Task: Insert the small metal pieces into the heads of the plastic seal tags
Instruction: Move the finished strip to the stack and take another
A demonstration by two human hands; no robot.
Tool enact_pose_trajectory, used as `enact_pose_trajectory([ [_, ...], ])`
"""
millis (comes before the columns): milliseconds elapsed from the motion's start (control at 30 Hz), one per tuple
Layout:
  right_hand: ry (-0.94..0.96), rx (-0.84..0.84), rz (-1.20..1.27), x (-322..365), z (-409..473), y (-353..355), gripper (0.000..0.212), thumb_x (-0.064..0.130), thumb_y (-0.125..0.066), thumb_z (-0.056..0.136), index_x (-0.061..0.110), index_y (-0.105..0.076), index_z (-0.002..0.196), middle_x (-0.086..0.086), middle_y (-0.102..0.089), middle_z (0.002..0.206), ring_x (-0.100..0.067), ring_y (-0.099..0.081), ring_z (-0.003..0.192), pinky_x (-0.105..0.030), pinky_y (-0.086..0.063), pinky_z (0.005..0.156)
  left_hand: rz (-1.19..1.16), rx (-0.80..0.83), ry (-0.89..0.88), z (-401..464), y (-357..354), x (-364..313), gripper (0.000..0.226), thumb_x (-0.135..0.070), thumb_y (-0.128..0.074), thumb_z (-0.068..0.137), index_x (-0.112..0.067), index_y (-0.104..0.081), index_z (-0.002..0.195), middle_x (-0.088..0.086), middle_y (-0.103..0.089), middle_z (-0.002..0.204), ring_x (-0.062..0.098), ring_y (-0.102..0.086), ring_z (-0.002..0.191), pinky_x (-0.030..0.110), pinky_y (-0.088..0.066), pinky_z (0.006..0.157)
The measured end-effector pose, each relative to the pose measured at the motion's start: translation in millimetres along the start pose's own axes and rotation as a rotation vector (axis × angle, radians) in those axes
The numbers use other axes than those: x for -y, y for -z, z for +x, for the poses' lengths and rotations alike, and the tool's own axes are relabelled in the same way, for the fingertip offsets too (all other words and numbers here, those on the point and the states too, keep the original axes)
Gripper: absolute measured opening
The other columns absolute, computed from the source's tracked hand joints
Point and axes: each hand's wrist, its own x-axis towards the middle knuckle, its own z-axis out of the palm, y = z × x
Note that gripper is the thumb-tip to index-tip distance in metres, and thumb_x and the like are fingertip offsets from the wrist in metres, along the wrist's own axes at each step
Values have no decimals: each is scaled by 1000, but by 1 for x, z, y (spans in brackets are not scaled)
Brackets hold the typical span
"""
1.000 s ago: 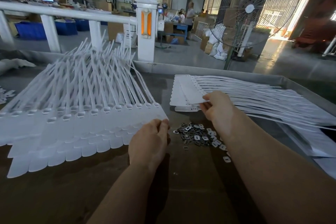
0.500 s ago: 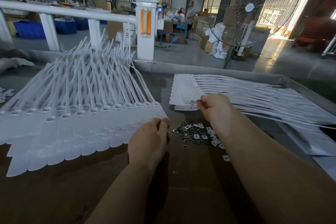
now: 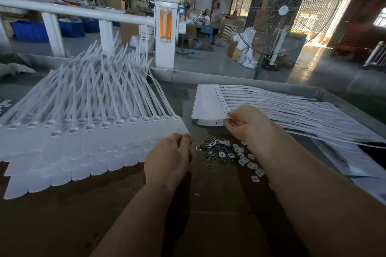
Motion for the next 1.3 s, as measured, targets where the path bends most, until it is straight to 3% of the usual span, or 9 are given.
enact_pose_trajectory([
  [133, -24, 89, -21, -4, -7, 10, 42, -9, -42, 91, -3, -42, 133, -21, -51, 127, -26, -49, 123, -32, -41, 104, 7, 5, -5, 0, -1, 1, 37, -43, -34, 97, -23, -65, 99, -1, -68, 94, 19, -60, 90, 40, -48, 85],
  [233, -39, 128, 40, -7, -9, 20, 41, -11, -43, 91, -4, -42, 131, -18, -55, 109, -24, -51, 119, -33, -42, 104, -4, 5, -8, -1, -1, 1, 37, -43, -34, 97, -23, -65, 101, -2, -68, 96, 18, -60, 91, 40, -47, 87],
  [367, 98, 160, -124, -12, -15, 33, 45, -14, -38, 89, -13, -34, 134, -29, -37, 141, -36, -37, 132, -34, -33, 109, -15, 15, -7, -2, 0, 0, 38, -44, -33, 97, -23, -65, 103, -1, -68, 98, 18, -60, 92, 41, -47, 88],
  [467, 215, 107, -167, -15, -17, 54, 44, -15, -35, 89, -13, -36, 134, -32, -35, 141, -39, -35, 132, -40, -29, 111, -17, 19, -10, -2, 0, 1, 37, -42, -34, 97, -22, -65, 103, -1, -67, 100, 18, -59, 94, 41, -47, 89],
  [567, 310, 8, -279, -16, -22, 85, 49, -18, -33, 89, -1, -45, 133, -21, -51, 132, -27, -50, 121, -32, -37, 106, -14, 13, -12, -2, 0, 0, 37, -41, -35, 98, -21, -65, 103, 1, -67, 100, 19, -58, 94, 39, -46, 88],
  [700, 488, -106, -816, -30, -28, 116, 51, -6, -36, 92, 16, -42, 137, -7, -44, 141, -20, -42, 127, -26, -34, 94, -12, 16, -12, -3, 1, 0, 36, -41, -35, 98, -21, -64, 105, 3, -65, 102, 20, -57, 95, 37, -45, 86],
  [900, 551, -232, -1309, -43, -18, 138, 49, 31, -34, 99, 21, -25, 145, -4, -26, 153, -23, -20, 141, -46, -17, 115, -23, 6, -12, -4, 2, -1, 36, -39, -35, 98, -19, -63, 112, 4, -65, 107, 20, -57, 97, 38, -44, 89],
  [1067, 486, -239, -1406, -43, -11, 137, 52, 47, -19, 99, 27, -19, 147, -3, -17, 156, -21, -10, 144, -46, -8, 115, -37, 5, -6, -2, 1, 1, 36, -40, -35, 98, -21, -65, 105, 2, -66, 102, 21, -58, 95, 40, -45, 90],
  [1300, 537, -124, -1397, -50, -9, 110, 56, 47, -15, 99, 18, -21, 147, -2, -17, 156, -17, -12, 144, -43, -10, 115, -31, -10, -32, -2, 1, 2, 35, -39, -36, 98, -21, -65, 104, 2, -66, 100, 19, -57, 92, 36, -44, 85],
])
